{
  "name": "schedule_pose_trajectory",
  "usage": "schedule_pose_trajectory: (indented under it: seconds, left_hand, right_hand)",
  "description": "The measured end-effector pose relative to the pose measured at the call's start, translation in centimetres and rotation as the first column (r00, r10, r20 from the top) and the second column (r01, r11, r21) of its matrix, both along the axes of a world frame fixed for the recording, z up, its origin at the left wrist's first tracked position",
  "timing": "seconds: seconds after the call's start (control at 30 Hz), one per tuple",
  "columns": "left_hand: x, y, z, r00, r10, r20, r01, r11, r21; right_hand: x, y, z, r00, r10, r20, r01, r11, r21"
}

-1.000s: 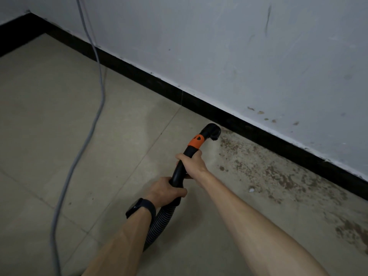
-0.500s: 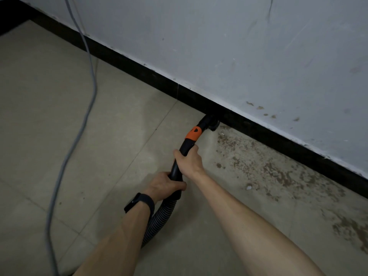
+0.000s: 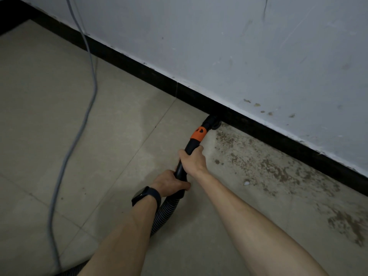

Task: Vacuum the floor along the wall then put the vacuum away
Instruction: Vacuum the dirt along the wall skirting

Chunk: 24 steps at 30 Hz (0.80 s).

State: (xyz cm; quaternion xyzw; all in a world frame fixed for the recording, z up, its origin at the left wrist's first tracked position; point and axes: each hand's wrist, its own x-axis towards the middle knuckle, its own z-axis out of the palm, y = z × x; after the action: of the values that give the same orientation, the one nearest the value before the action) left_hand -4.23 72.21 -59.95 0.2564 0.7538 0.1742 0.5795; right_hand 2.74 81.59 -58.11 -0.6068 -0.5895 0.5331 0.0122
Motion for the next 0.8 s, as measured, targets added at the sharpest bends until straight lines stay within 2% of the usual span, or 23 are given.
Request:
schedule_pose_trajectory:
  seconds: [0.27, 0.8]
  left_hand:
    - [-0.6, -0.6, 0.7, 1.0, 0.016, 0.02, -0.015, 1.0, -0.011]
    - [-0.5, -4.9, 1.0, 0.99, -0.126, 0.066, 0.134, 0.984, -0.121]
  right_hand:
    - [-0.9, -0.4, 0.8, 1.0, 0.008, 0.017, -0.008, 1.0, 0.002]
    - [0.5, -6.8, 0.7, 0.993, -0.1, -0.056, 0.099, 0.995, -0.018]
